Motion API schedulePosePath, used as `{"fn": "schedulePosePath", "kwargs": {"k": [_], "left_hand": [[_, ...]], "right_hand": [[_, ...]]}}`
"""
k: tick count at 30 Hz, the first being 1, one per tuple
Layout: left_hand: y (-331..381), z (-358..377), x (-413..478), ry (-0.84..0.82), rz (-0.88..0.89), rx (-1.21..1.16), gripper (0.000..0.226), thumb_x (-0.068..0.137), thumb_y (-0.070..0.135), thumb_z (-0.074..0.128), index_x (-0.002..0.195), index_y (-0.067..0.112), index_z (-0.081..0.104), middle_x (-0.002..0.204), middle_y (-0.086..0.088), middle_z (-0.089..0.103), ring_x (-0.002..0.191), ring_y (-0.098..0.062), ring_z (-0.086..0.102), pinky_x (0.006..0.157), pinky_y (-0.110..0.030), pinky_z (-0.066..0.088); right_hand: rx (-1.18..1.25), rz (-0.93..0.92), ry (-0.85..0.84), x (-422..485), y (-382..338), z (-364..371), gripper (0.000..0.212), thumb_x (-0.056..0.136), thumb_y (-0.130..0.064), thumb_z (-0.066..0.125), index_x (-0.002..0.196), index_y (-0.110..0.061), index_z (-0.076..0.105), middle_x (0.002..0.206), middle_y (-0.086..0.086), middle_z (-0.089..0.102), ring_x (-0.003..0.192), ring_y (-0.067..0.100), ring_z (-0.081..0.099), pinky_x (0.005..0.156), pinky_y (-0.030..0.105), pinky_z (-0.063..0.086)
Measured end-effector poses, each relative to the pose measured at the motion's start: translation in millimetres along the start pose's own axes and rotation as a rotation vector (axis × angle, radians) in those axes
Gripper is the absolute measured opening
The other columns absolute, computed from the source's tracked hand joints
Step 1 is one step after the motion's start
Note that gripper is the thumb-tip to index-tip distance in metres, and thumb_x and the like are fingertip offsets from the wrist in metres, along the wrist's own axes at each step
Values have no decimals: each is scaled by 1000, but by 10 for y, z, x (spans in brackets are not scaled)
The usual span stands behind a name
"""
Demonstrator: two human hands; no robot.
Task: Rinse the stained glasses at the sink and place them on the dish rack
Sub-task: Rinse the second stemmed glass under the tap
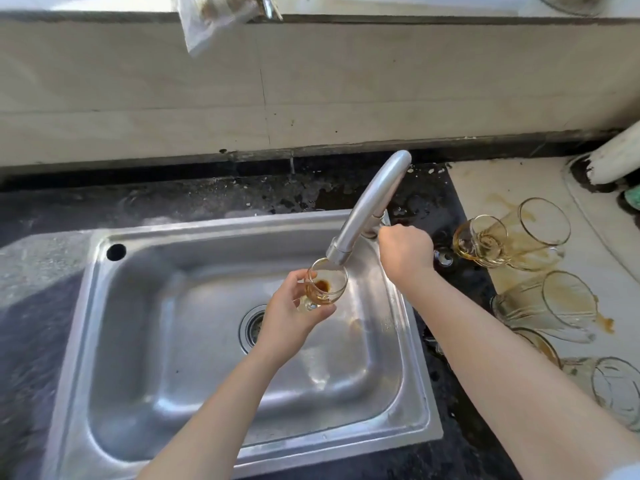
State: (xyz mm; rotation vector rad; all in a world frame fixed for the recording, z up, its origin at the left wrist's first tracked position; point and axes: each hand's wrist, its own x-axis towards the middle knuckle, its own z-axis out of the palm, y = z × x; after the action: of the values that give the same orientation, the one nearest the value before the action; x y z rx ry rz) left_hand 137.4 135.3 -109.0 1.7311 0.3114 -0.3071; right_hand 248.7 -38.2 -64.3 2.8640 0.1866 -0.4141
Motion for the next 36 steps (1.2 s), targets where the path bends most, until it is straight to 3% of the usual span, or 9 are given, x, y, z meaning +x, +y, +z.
{"fn": "schedulePosePath", "kwargs": {"k": [17, 19, 22, 23, 25, 27, 29, 33, 36], "left_hand": [[8, 18, -86, 38, -50, -18, 45, 71, 11, 82, 102, 32, 57, 96, 12, 70, 83, 12, 59, 72, 2, 38], [-14, 20, -78, 37, -61, -34, 47, 70, 11, 82, 106, 29, 57, 99, 7, 71, 86, 5, 62, 72, -1, 40], [-39, 6, -73, 38, -93, -84, 52, 68, 11, 84, 110, 23, 57, 102, -1, 71, 91, -11, 67, 74, -11, 48], [-35, -2, -77, 42, -102, -99, 53, 65, 15, 85, 108, 24, 57, 101, -2, 71, 92, -16, 68, 77, -19, 51], [-14, -20, -87, 46, -122, -117, 51, 61, 20, 85, 103, 28, 58, 99, -2, 72, 89, -18, 69, 79, -30, 52], [8, -30, -98, 37, -132, -149, 46, 67, 12, 85, 102, 26, 59, 96, -2, 72, 83, -15, 70, 73, -24, 53], [32, -33, -115, 19, -137, -187, 41, 72, 5, 80, 102, 24, 59, 96, -4, 71, 77, -10, 69, 65, -17, 52], [47, -63, -165, 6, -156, -248, 41, 76, -4, 74, 107, 17, 58, 102, -7, 71, 77, -7, 70, 65, -15, 52], [12, -85, -187, -8, -160, -225, 46, 77, -13, 66, 107, 20, 57, 103, -7, 70, 83, -10, 68, 68, -13, 51]], "right_hand": [[-61, -84, -12, -40, -25, 38, 23, 88, 2, 52, 104, -10, 64, 97, 4, 66, 91, 25, 65, 62, 30, 41], [-26, -75, 121, -76, -13, 5, 14, 89, -8, 56, 101, -9, 64, 96, 6, 65, 91, 26, 62, 63, 32, 41], [330, -86, 407, -245, 17, -56, 15, 85, -15, 59, 94, -4, 66, 89, 10, 59, 82, 28, 58, 62, 36, 44], [541, -70, 345, -334, -4, -89, 20, 87, -17, 56, 101, -6, 66, 93, 7, 58, 86, 25, 56, 67, 35, 45], [919, -36, 44, -512, -83, -109, 32, 86, -21, 56, 116, -14, 64, 103, 0, 59, 94, 15, 55, 78, 28, 43], [1199, -40, -238, -663, -219, -61, 44, 83, -25, 68, 125, -19, 59, 113, -4, 59, 104, 10, 53, 82, 23, 38], [1330, -92, -350, -736, -362, 39, 50, 75, -29, 79, 121, -26, 60, 114, -10, 63, 109, 4, 53, 85, 19, 37], [1415, -40, -227, -732, -539, 88, 36, 70, -24, 84, 94, -35, 60, 98, -17, 63, 98, -5, 56, 79, 11, 41], [1415, -46, -165, -765, -542, 112, 39, 69, -22, 84, 93, -37, 58, 99, -18, 62, 98, -9, 55, 79, 11, 40]]}}
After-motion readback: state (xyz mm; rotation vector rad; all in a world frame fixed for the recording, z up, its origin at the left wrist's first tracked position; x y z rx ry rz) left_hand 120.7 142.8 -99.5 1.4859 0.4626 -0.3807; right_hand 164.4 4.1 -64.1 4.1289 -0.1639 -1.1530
